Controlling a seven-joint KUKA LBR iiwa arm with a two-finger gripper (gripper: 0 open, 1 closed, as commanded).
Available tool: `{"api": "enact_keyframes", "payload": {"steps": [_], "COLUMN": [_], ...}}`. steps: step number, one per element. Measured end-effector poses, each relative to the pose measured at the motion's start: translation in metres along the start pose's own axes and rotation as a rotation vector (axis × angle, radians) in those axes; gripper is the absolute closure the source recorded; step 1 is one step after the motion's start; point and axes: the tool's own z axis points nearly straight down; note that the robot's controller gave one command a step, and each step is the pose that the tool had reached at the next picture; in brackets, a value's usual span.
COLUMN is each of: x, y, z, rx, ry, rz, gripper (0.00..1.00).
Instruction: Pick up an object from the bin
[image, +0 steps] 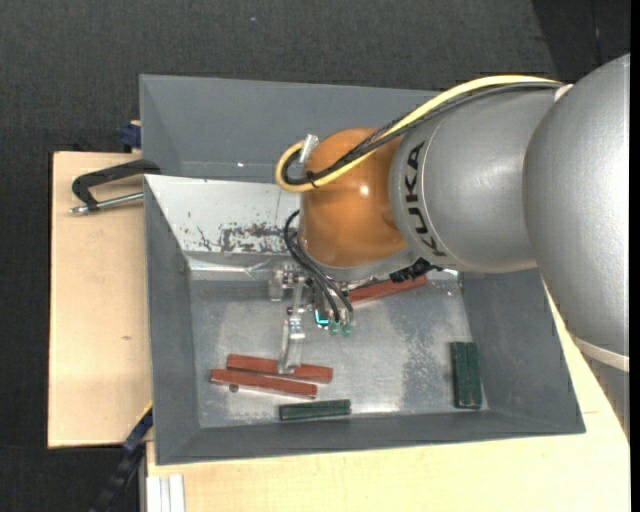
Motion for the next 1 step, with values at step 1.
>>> {"api": "enact_keyframes", "payload": {"steps": [1], "x": [-0.0022], "y": [-0.0005], "z": [-0.0042], "rx": [-0.001], "ry": [-0.008], "rz": [0.002], "gripper": [0.0]}}
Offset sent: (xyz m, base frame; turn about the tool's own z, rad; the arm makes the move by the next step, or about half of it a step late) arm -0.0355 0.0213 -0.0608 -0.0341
